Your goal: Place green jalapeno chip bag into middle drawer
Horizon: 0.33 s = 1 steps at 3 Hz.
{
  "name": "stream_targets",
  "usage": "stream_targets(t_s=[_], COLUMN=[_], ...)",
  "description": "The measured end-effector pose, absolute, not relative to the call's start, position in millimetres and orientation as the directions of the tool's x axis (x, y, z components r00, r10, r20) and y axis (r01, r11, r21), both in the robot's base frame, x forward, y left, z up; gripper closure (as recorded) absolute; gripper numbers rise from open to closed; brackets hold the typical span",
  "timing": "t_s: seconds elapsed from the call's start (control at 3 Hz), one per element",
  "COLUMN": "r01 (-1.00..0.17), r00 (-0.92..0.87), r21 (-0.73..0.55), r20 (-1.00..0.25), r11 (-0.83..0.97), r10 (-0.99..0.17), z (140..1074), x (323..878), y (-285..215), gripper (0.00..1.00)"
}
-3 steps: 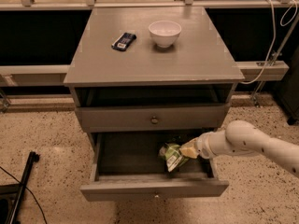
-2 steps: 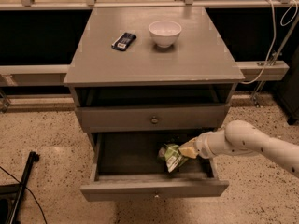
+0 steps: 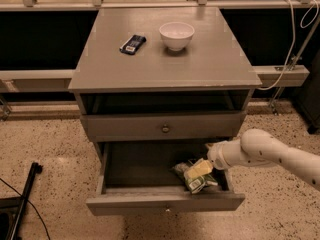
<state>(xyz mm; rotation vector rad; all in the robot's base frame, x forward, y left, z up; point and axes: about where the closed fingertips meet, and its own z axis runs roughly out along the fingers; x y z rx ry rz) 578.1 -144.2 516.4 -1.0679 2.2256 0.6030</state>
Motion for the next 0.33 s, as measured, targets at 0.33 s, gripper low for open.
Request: stream_targets(t_s=[0.33], r01=[-0.806], r00=[-0.503], r21=[0.142], r20=[-0.677], r11=[0.575], r10=[-0.538], z=[516.4], x=[578.1], y=[-144.2], gripper=[0.00])
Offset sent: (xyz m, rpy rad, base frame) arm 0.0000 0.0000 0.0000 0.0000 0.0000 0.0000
